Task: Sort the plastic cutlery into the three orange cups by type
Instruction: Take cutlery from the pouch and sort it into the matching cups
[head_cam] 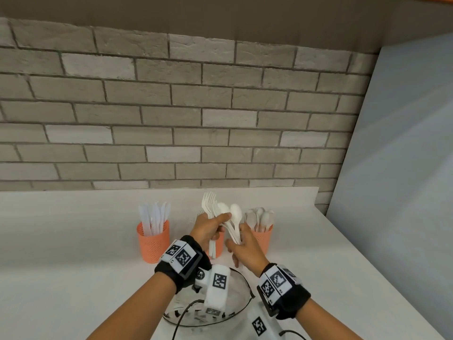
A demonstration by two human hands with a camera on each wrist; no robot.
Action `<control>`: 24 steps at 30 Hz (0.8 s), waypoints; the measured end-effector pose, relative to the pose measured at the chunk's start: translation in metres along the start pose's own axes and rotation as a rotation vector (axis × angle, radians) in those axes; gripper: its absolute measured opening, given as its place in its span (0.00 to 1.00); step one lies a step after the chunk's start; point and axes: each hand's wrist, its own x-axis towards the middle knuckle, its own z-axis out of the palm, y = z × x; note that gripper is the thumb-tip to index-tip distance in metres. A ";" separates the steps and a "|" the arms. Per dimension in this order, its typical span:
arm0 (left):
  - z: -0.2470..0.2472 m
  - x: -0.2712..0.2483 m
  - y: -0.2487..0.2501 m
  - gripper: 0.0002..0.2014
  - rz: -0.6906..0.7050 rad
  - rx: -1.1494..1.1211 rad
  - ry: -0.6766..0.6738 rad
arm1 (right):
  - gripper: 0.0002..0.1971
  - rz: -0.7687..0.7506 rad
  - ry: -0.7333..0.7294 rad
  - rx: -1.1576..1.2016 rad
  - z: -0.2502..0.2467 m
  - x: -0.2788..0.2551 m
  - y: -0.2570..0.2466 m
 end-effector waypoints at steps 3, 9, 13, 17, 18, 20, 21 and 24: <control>0.003 0.001 -0.003 0.09 0.003 -0.065 0.012 | 0.13 0.032 0.048 0.077 0.001 0.000 0.001; 0.008 -0.011 -0.011 0.16 -0.012 -0.076 0.062 | 0.12 0.090 0.169 0.267 -0.003 0.001 0.002; 0.012 -0.015 -0.025 0.13 -0.005 -0.015 0.050 | 0.23 0.118 0.268 0.359 -0.003 0.003 0.002; 0.021 -0.016 -0.031 0.09 0.013 -0.046 0.056 | 0.19 0.097 0.203 0.409 0.000 0.004 0.002; 0.023 -0.015 -0.031 0.09 0.009 -0.062 0.067 | 0.18 0.105 0.177 0.397 0.001 0.002 0.002; 0.026 -0.015 -0.031 0.09 0.014 -0.084 0.087 | 0.19 0.113 0.138 0.377 0.002 0.001 0.002; 0.027 -0.015 -0.030 0.09 0.024 -0.083 0.091 | 0.20 0.095 0.126 0.359 0.002 -0.001 0.002; 0.030 -0.014 -0.029 0.12 0.038 -0.023 0.108 | 0.18 0.006 0.126 0.262 0.005 -0.002 0.007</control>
